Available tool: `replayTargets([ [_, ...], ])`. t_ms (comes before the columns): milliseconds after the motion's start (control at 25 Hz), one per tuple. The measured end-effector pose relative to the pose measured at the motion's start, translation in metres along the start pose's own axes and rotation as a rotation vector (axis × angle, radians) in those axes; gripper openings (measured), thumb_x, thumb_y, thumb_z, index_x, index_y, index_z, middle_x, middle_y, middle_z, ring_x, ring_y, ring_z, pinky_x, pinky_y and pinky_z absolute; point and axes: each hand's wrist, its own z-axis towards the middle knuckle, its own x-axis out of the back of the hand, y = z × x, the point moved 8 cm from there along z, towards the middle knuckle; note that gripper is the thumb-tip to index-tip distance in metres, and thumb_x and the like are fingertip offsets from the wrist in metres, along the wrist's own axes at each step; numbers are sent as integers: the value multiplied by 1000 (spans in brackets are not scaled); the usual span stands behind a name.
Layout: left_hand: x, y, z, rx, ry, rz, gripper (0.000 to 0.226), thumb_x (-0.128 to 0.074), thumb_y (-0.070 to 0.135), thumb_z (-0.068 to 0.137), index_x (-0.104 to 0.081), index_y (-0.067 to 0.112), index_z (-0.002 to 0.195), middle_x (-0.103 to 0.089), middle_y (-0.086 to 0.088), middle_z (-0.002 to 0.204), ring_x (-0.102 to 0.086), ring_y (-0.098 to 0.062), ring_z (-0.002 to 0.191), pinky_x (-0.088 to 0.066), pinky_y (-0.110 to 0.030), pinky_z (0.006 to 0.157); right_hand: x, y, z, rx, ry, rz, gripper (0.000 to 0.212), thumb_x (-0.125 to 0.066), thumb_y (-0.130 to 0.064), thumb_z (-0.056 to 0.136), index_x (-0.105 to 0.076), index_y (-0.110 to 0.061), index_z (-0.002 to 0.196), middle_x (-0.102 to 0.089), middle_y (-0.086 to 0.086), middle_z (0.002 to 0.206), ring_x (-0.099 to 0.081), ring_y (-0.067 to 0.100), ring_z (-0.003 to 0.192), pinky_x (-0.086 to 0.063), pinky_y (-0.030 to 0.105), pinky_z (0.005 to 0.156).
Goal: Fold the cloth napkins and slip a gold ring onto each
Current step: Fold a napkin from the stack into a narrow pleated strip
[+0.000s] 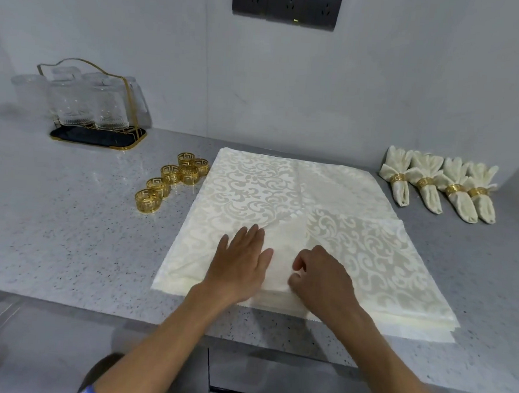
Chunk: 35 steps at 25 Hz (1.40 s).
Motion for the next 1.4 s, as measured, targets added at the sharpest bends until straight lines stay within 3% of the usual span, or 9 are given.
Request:
replayTargets([
  [120, -18, -11, 8, 34, -21, 191, 62, -4, 51, 102, 8, 24, 157, 14, 3, 164, 15, -17, 150, 7, -42, 122, 26, -45, 15, 308, 351, -47, 32, -49, -31, 95, -65, -14, 117, -65, 2, 118, -58, 25, 108, -49, 39, 90],
  [240, -17, -9, 6, 8, 31, 172, 65, -7, 59, 100, 6, 31, 156, 14, 5, 164, 16, -17, 150, 6, -43, 122, -14, -37, 72, 215, 111, -170, 65, -18, -50, 100, -35, -12, 150, -32, 8, 158, -26, 28, 147, -22, 47, 118],
  [360, -16, -9, 4, 7, 40, 174, 75, -11, 72, 93, 5, 34, 156, 15, 6, 164, 16, -16, 150, 8, -43, 122, -44, -4, 100, 104, -47, -172, 69, -13, -55, 101, -9, -16, 157, -2, 5, 166, 2, 22, 152, 0, 46, 122],
  [680, -14, -8, 3, 15, 24, 179, 92, 1, 86, 77, 9, 38, 155, 20, 9, 162, 19, -14, 149, 7, -41, 122, -15, 31, 124, 119, 37, -12, 58, -24, -42, 104, -22, -15, 155, -12, 6, 164, -4, 25, 151, -6, 43, 122],
  [800, -12, -7, 2, 16, 22, 171, 91, -1, 86, 78, 9, 39, 155, 20, 9, 162, 19, -14, 149, 6, -41, 122, 46, 82, 140, 51, 163, -148, 52, -46, -25, 95, -37, -20, 146, -28, 4, 158, -23, 28, 146, -21, 43, 117],
  [920, -11, -4, 1, 24, 28, 158, 90, -2, 86, 78, 10, 39, 154, 21, 10, 162, 20, -12, 149, 7, -41, 122, 75, 174, 148, -261, -78, -286, 61, -59, -32, 80, -41, -25, 138, -49, 3, 138, -47, 30, 123, -37, 46, 100],
  [1080, -12, -7, 1, 19, 34, 133, 88, -5, 86, 80, 11, 41, 154, 22, 11, 161, 21, -11, 148, 8, -40, 122, 88, 218, 138, -381, -215, 60, 61, -75, -28, 78, -53, -10, 132, -54, 7, 131, -54, 25, 108, -43, 33, 88],
  [1200, -12, -6, 2, 25, 26, 138, 87, -5, 86, 81, 11, 41, 154, 21, 11, 161, 21, -10, 148, 8, -39, 122, 91, 225, 124, -374, -92, 371, 18, -77, -18, 81, -62, -9, 85, -58, 9, 93, -56, 22, 79, -39, 30, 65],
  [1400, -4, 2, -2, -37, 91, 123, 82, 2, 81, 86, 4, 37, 156, 18, 8, 163, 24, -11, 147, 12, -41, 121, 99, 177, 74, -161, 307, 256, 37, -69, -17, 81, -39, -17, 60, -41, -1, 59, -36, 16, 55, -26, 33, 53],
])
